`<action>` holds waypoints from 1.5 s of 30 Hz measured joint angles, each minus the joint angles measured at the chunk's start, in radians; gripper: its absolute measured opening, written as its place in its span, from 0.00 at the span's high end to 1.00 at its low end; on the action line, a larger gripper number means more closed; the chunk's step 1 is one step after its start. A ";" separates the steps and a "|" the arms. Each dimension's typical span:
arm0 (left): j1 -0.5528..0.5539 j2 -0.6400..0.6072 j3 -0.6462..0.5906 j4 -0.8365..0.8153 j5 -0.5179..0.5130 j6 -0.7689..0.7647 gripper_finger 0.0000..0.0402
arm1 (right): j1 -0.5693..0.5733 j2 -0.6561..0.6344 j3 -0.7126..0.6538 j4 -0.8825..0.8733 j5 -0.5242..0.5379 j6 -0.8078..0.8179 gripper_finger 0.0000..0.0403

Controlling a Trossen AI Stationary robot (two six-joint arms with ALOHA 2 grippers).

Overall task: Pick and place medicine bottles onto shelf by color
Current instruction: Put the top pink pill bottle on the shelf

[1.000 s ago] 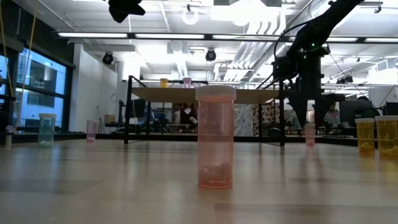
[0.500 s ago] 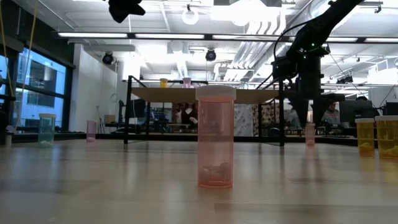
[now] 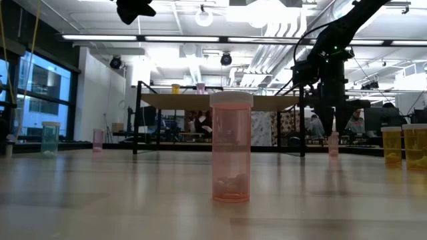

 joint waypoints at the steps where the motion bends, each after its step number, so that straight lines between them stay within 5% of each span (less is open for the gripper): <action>1: 0.000 0.000 0.000 0.000 0.000 0.000 0.59 | 0.000 0.000 0.000 0.000 0.004 -0.005 0.70; 45: 0.000 0.000 0.000 0.001 0.000 0.000 0.59 | 0.000 -0.166 0.002 -0.039 0.002 -0.036 0.71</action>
